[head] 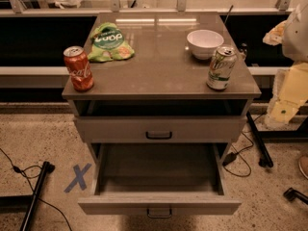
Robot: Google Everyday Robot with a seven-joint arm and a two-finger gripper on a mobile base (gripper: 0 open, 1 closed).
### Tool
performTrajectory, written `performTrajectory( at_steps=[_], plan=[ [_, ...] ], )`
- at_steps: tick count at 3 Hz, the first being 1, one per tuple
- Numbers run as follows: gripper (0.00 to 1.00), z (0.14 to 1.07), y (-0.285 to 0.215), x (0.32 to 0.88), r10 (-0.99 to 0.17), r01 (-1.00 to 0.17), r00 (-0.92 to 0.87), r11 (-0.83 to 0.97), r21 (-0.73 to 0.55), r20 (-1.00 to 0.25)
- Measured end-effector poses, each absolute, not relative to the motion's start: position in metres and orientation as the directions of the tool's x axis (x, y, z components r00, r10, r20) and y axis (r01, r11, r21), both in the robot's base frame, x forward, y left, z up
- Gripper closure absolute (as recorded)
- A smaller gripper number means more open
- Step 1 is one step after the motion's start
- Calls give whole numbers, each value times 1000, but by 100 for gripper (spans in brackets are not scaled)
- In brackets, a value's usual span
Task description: Place 7up can into middle drawer
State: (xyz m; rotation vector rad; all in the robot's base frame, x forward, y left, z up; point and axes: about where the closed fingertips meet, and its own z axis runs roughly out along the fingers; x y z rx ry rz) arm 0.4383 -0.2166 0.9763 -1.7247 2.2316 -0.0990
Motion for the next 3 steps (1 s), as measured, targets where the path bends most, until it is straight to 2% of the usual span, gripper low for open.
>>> performTrajectory(
  at_steps=[1,2,3],
  plan=[
    [0,977,-217,443,-952,-927,-220,272,-257,-213],
    [0,983,-229,480,-929,-891,-226,319,-322,-294],
    [0,984,-242,533,-855,-830,-249,431,-354,-456]
  ],
)
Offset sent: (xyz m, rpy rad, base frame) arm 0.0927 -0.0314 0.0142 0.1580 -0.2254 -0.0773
